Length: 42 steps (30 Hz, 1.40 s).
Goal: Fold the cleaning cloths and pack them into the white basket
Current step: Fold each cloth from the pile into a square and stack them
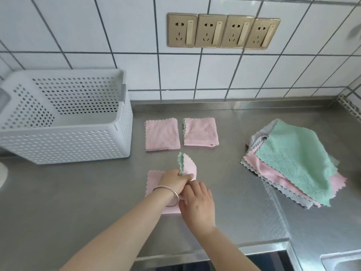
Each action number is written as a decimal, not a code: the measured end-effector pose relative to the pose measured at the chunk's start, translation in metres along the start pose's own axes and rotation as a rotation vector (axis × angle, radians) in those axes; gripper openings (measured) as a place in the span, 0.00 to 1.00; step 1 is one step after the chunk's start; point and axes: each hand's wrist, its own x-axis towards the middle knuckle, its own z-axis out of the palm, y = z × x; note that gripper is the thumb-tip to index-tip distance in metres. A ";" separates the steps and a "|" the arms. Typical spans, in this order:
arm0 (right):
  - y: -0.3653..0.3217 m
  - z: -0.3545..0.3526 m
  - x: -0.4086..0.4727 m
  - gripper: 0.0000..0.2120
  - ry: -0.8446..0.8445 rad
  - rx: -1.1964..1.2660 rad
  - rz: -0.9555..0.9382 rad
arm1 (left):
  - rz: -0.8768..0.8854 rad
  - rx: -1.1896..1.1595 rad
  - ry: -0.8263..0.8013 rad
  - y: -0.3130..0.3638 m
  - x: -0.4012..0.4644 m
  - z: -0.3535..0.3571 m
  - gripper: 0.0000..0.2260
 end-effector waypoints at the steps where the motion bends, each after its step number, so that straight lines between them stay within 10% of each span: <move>1: -0.001 0.004 -0.001 0.08 -0.002 -0.003 -0.032 | -0.014 0.072 0.031 -0.003 0.002 -0.002 0.14; 11: 0.004 0.047 -0.032 0.38 -0.379 -0.107 0.004 | -0.147 0.022 0.159 -0.070 0.013 -0.046 0.13; 21: 0.014 0.056 -0.039 0.35 -0.518 -0.153 -0.047 | -0.151 -0.073 0.492 -0.095 0.008 -0.032 0.12; 42: 0.007 0.044 -0.031 0.27 -0.582 -0.147 -0.083 | -0.158 0.066 0.578 -0.102 0.026 -0.033 0.05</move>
